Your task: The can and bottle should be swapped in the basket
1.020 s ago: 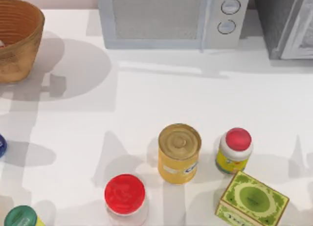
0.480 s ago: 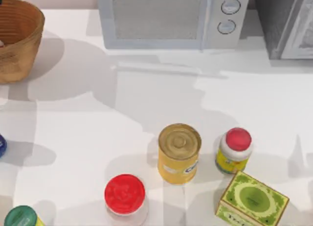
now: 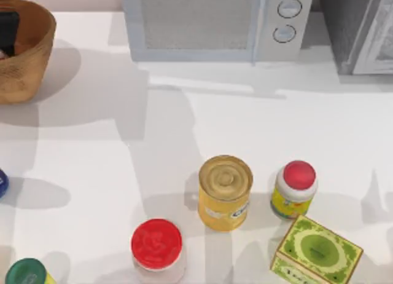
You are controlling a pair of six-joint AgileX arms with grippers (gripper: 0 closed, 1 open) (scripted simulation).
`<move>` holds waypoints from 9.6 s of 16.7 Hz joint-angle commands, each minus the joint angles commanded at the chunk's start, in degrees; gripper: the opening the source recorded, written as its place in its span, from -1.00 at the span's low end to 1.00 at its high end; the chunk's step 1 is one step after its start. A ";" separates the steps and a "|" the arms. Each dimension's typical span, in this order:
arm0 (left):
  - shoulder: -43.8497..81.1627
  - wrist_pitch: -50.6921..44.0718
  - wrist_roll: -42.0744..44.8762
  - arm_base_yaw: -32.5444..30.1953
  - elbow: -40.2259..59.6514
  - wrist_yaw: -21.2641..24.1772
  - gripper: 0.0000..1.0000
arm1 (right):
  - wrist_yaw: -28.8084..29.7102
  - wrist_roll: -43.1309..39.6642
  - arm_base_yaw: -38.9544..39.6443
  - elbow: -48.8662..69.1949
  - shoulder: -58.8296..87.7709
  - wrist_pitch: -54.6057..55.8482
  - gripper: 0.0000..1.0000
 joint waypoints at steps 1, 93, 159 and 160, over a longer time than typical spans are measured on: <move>0.92 -0.52 0.09 0.08 0.76 0.03 1.00 | 0.00 0.00 0.00 0.00 0.00 0.00 1.00; -98.11 95.01 -10.69 -15.93 -115.32 16.56 -1.00 | 0.00 0.00 0.00 0.00 0.00 0.00 1.00; -72.68 110.55 -10.31 -20.49 -100.30 31.61 1.00 | 0.00 0.00 0.00 0.00 0.00 0.00 1.00; -80.52 107.05 -10.40 -19.54 -103.72 28.18 1.00 | 0.00 0.00 0.00 0.00 0.00 0.00 1.00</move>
